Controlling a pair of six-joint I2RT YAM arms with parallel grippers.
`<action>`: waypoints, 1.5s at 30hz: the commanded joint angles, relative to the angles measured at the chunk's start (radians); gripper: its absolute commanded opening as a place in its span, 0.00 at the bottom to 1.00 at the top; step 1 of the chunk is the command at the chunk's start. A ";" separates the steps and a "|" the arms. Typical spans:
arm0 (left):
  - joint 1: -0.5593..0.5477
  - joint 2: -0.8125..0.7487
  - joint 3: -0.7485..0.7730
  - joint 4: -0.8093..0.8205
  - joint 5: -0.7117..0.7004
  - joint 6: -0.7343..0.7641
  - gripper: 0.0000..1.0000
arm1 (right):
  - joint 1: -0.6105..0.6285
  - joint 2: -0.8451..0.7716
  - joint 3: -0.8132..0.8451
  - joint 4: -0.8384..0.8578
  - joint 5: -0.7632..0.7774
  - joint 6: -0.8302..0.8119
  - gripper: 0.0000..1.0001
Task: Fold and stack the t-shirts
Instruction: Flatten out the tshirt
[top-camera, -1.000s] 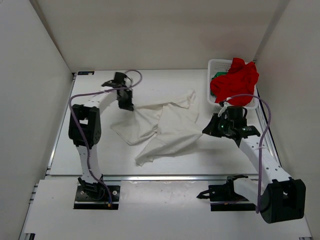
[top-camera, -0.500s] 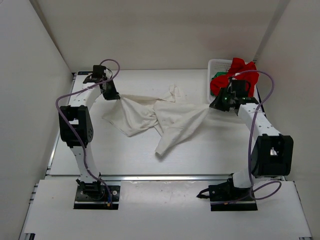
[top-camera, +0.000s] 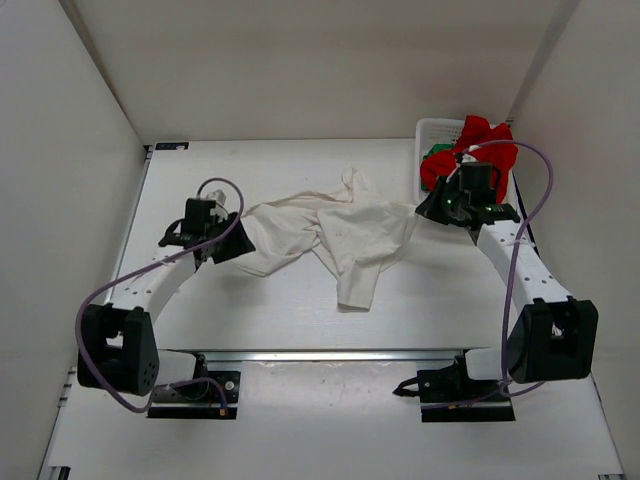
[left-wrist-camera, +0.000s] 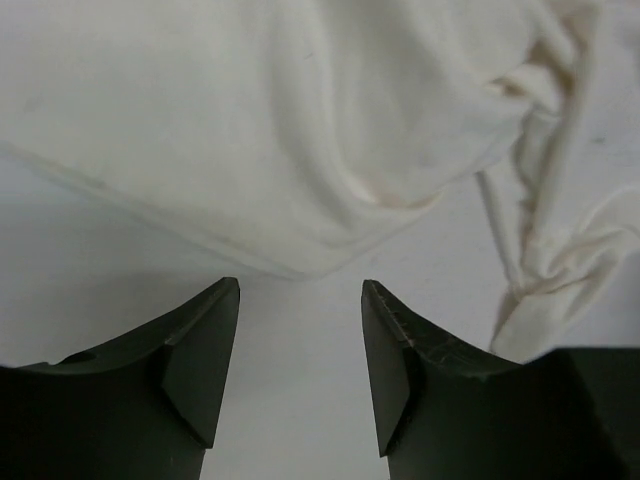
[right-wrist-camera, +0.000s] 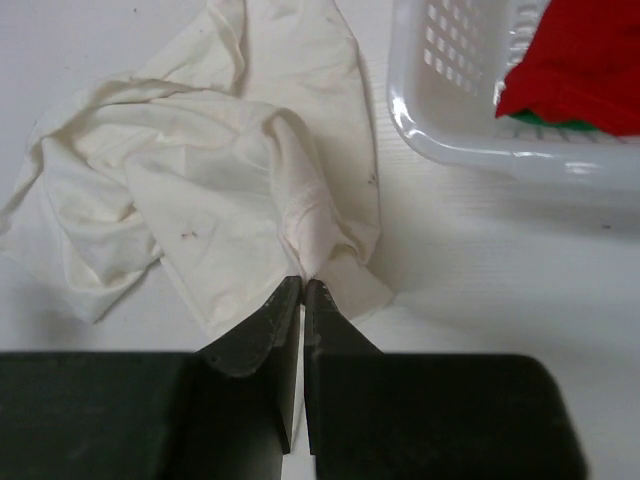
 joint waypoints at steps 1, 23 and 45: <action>0.065 -0.031 -0.122 0.059 0.025 -0.053 0.63 | -0.018 -0.078 -0.062 0.064 -0.033 0.004 0.00; 0.139 0.413 0.045 0.153 0.214 -0.079 0.25 | 0.101 -0.198 -0.165 0.096 -0.039 0.007 0.00; 0.340 -0.160 0.587 -0.259 0.375 -0.007 0.00 | 0.463 -0.354 0.519 -0.488 0.250 -0.188 0.00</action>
